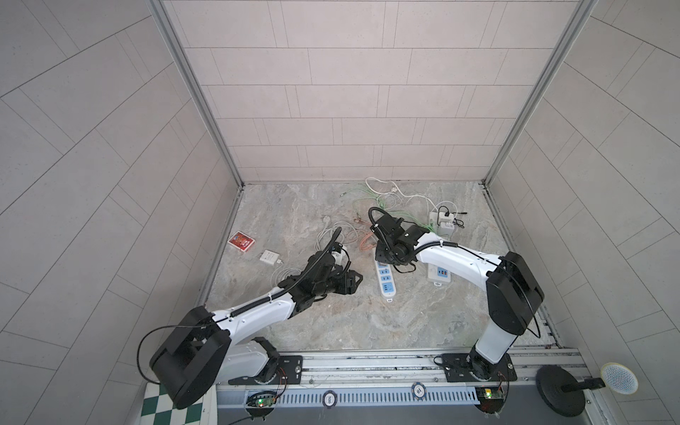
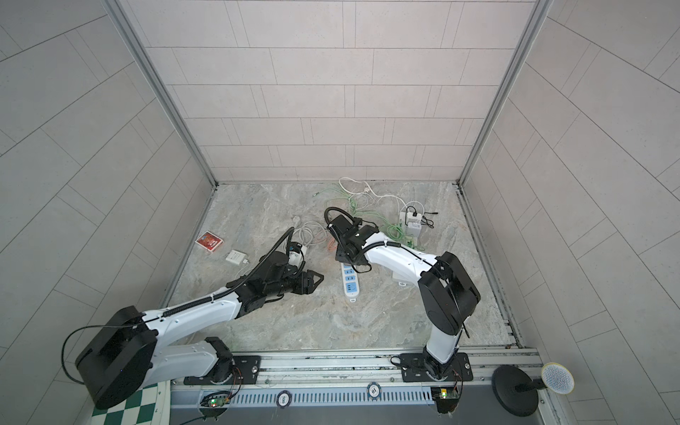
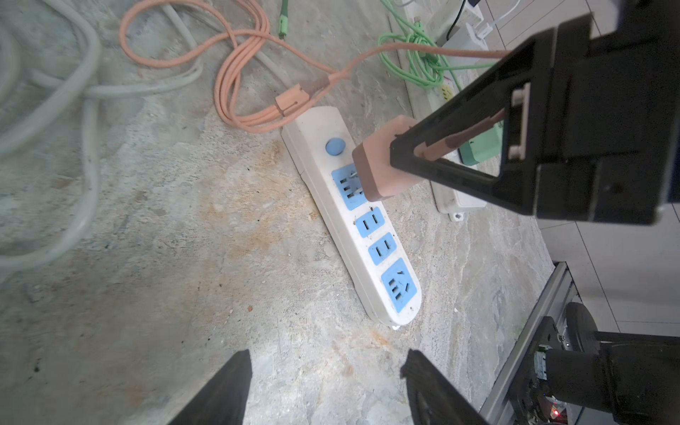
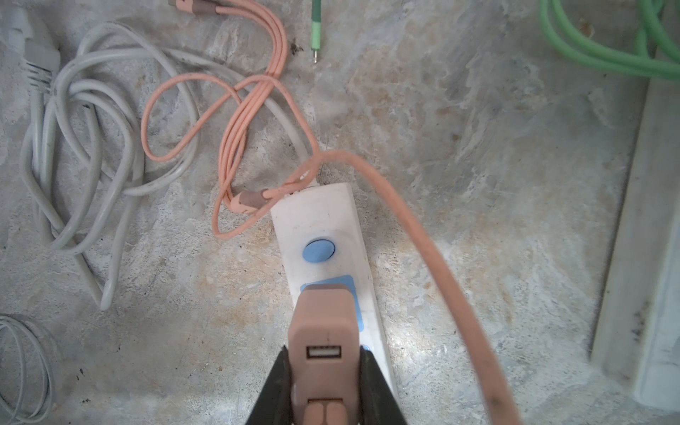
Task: Insert plugs into power strip
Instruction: Move the socket to the center of the table.
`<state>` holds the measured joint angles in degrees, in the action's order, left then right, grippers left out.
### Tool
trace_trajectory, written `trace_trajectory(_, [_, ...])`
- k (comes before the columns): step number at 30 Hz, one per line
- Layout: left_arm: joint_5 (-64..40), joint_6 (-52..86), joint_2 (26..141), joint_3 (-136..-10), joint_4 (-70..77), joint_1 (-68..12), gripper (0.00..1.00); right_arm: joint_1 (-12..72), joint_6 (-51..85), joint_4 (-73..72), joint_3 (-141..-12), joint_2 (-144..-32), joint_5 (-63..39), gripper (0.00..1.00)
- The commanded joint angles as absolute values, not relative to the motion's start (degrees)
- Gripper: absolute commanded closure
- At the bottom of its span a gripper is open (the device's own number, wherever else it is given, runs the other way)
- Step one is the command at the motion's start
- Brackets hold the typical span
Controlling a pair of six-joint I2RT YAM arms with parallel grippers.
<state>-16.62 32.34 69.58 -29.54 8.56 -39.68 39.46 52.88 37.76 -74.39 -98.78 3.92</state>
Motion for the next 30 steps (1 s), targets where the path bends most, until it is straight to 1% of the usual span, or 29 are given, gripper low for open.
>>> trace_trajectory(1, [-14.8, 30.5, 67.6, -31.1, 6.1, -39.8, 0.28, 39.6, 50.4, 39.4, -75.3, -96.8, 4.4, 1.00])
trace_trajectory(9, [-15.0, 30.0, 67.2, -31.1, 5.6, -39.9, 0.28, 39.8, 47.3, 37.6, -74.6, -97.5, 4.1, 1.00])
trace_trajectory(20, [-13.2, 29.1, 65.3, -30.8, 3.9, -39.8, 0.28, 39.7, 46.8, 36.8, -76.0, -99.9, 3.4, 1.00])
trace_trajectory(30, [-13.2, 28.5, 65.1, -30.9, 4.0, -39.7, 0.28, 39.8, 46.5, 36.8, -74.0, -100.5, 4.0, 1.00])
